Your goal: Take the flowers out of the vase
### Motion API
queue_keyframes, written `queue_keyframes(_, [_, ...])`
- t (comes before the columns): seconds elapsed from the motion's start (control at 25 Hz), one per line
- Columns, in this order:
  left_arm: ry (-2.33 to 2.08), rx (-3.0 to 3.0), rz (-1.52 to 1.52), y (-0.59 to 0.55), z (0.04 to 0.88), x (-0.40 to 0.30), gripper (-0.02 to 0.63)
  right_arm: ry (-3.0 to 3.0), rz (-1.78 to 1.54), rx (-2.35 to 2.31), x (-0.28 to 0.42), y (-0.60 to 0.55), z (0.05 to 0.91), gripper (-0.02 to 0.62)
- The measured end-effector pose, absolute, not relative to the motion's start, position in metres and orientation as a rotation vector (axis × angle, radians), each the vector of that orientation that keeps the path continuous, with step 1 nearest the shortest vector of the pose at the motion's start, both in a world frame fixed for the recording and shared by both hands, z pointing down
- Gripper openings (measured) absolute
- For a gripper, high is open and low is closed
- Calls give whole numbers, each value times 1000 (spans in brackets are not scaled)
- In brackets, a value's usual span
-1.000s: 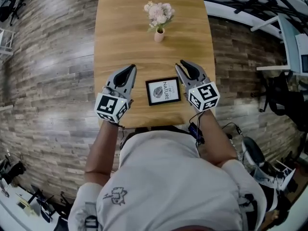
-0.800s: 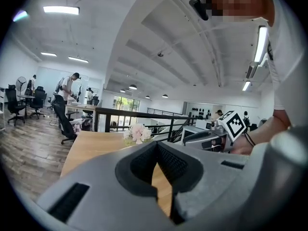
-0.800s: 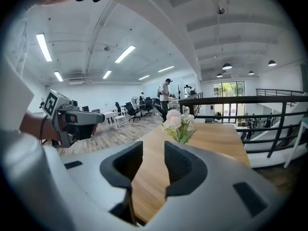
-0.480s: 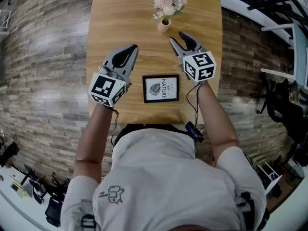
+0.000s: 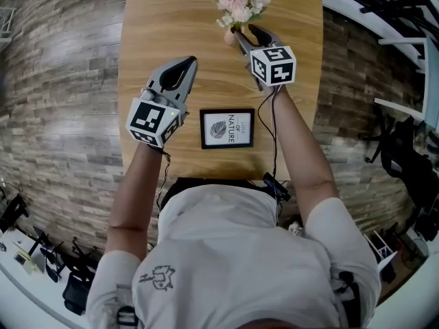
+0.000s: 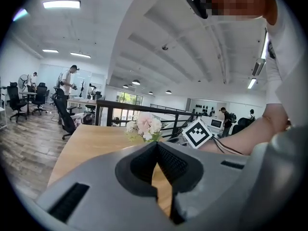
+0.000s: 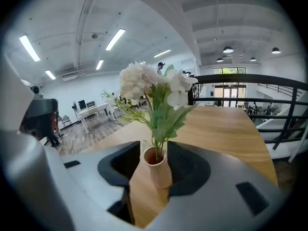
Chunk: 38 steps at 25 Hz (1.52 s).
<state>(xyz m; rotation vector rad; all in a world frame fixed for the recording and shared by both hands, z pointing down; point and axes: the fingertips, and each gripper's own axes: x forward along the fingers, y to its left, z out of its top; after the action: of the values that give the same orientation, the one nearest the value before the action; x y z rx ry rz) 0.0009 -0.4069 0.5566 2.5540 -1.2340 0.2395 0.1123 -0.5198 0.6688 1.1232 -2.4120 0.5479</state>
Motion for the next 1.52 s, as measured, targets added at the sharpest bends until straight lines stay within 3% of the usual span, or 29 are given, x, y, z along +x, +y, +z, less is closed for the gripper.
queue_keyframes(0.4, [-1231, 2524, 265, -412, 569, 1, 3, -2419, 609, 1147, 105, -547, 684, 180])
queue_keyframes(0.64, [-1265, 2498, 270, -408, 571, -6, 3, -2436, 576, 1152, 102, -547, 681, 81])
queue_keyframes(0.8, [-1277, 2496, 256, -406, 566, -9, 3, -2460, 555, 1177, 105, -545, 673, 66])
queue_keyframes(1.52, [-1276, 2613, 177, -365, 507, -26, 3, -2642, 336, 1347, 103, -519, 537, 51])
